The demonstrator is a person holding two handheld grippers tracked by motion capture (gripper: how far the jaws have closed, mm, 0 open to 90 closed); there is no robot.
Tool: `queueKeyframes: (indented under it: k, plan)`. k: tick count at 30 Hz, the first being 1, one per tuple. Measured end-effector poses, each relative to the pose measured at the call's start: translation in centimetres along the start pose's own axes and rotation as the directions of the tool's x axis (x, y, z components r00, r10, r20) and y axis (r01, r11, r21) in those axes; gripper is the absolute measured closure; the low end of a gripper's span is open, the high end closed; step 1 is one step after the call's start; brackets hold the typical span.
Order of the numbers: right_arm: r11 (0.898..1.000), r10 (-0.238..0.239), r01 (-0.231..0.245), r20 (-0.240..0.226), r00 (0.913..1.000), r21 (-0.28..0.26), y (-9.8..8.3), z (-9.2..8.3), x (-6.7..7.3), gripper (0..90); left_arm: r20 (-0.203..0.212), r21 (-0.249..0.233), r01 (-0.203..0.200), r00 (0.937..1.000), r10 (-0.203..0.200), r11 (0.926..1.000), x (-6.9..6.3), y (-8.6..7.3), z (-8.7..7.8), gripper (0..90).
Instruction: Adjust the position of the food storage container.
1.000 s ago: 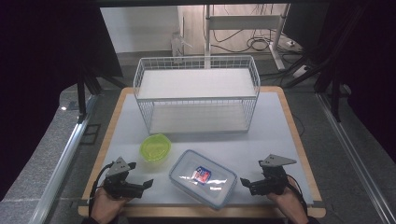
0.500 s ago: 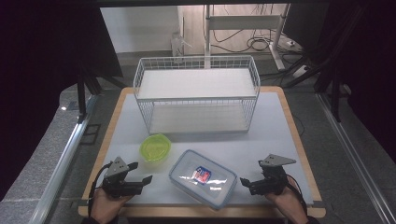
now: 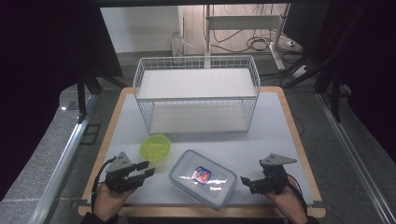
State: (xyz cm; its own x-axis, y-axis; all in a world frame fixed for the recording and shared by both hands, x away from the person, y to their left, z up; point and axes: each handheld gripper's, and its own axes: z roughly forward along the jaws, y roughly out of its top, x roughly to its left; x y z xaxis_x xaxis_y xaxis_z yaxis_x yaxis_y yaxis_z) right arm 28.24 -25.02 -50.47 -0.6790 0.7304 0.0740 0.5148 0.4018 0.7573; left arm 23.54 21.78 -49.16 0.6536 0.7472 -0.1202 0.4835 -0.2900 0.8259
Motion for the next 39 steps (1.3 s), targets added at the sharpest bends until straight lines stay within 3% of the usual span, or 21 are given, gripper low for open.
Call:
queueKeyframes:
  k: [3, 7, 9, 12, 16, 24, 29, 36, 39]
  plan:
    - [1.0, -0.001, 0.001, 0.002, 1.0, 0.003, 0.0, 0.0, 0.0, 0.0, -0.005, -0.001, -0.004, 1.0, 0.004, 1.0, -0.1, 0.4, 0.4, 74.2]
    - [1.0, 0.001, -0.001, -0.001, 1.0, 0.009, 0.0, 0.0, -0.1, 0.0, -0.012, -0.003, 0.022, 0.9997, -0.022, 0.9998, 0.3, 1.3, 1.1, 85.0]
    - [1.0, 0.001, -0.001, 0.004, 1.0, 0.014, -0.1, 0.1, -0.1, 0.0, 0.006, -0.009, 0.04, 0.9992, -0.039, 0.9992, 0.6, 1.7, 1.5, 89.9]
    - [1.0, -0.002, 0.002, 0.008, 1.0, 0.025, -0.1, 0.2, -0.2, 0.1, 0.036, -0.024, 0.05, 0.9981, -0.049, 0.9984, 1.1, 2.5, 2.2, 89.9]
    - [1.0, -0.002, 0.002, 0.013, 0.9999, 0.029, -0.1, 0.3, -0.2, 0.3, 0.042, -0.019, 0.037, 0.9984, -0.037, 0.9991, 1.3, 3.7, 3.4, 90.0]
    - [0.999, -0.004, 0.004, 0.011, 0.9999, 0.038, -0.2, 0.3, -0.2, 0.6, 0.004, 0.022, -0.001, 1.0, 0.001, 0.9997, 1.3, 5.8, 6.3, 90.0]
    - [0.999, -0.003, 0.002, 0.015, 0.9999, 0.051, -0.3, 0.4, -0.2, 1.1, -0.013, 0.07, -0.004, 0.9999, 0.004, 0.9976, 1.0, 6.3, 8.1, 90.0]
    - [0.998, 0.0, -0.001, 0.019, 0.9998, 0.061, -0.3, 0.5, -0.3, 1.7, -0.047, 0.123, -0.016, 0.9986, 0.022, 0.9923, 1.0, 6.2, 8.8, 90.0]
    - [0.998, 0.0, -0.002, 0.021, 0.9998, 0.064, -0.3, 0.5, -0.2, 2.0, -0.049, 0.12, -0.002, 0.9988, 0.008, 0.9928, 1.2, 6.1, 8.7, 90.0]
